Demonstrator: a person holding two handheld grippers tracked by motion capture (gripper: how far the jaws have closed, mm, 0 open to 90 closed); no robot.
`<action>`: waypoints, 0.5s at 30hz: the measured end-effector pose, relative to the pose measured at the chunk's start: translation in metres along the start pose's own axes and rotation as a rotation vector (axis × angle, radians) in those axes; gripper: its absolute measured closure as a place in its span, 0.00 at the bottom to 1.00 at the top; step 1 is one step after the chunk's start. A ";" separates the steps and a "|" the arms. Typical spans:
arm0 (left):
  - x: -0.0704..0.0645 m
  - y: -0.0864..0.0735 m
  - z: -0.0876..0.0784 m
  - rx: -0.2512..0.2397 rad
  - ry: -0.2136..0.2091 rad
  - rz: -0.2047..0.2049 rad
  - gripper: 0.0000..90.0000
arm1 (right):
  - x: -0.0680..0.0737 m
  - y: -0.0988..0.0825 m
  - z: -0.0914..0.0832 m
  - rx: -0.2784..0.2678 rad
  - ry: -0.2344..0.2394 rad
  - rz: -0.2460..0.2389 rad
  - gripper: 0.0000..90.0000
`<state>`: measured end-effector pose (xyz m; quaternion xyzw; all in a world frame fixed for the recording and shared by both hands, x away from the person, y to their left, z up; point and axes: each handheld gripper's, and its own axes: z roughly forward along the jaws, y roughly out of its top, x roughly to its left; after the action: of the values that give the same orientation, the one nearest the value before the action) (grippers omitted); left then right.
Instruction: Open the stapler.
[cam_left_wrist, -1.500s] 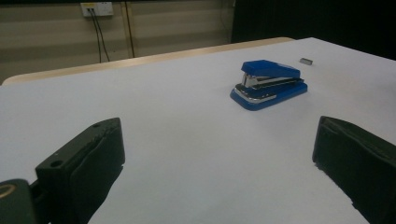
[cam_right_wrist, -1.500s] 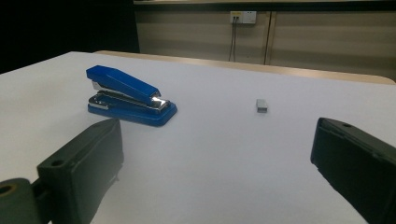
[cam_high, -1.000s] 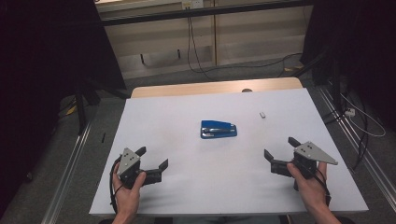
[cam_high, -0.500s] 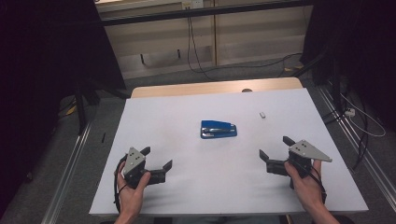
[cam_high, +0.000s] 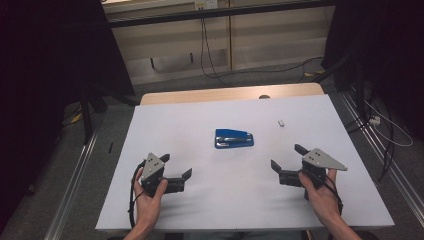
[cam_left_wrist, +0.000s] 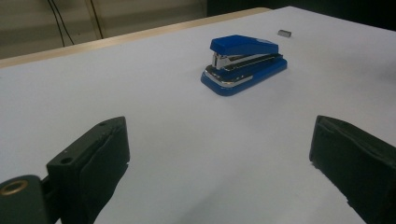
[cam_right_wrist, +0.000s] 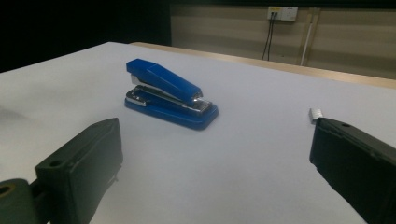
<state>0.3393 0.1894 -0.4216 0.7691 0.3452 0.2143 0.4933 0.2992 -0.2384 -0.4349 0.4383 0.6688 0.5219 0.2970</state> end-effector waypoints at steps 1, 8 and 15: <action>-0.001 0.000 0.002 0.003 -0.009 -0.008 0.06 | 0.001 0.000 0.001 0.001 0.006 -0.006 0.02; -0.002 0.006 0.011 -0.004 -0.028 -0.010 0.07 | 0.009 0.001 0.011 0.020 0.045 -0.045 0.03; -0.007 0.018 0.024 -0.020 -0.056 -0.023 0.07 | 0.011 0.010 0.015 -0.021 0.047 -0.066 0.03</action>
<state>0.3564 0.1643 -0.4152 0.7658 0.3379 0.1906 0.5128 0.3100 -0.2212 -0.4289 0.4004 0.6840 0.5291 0.3030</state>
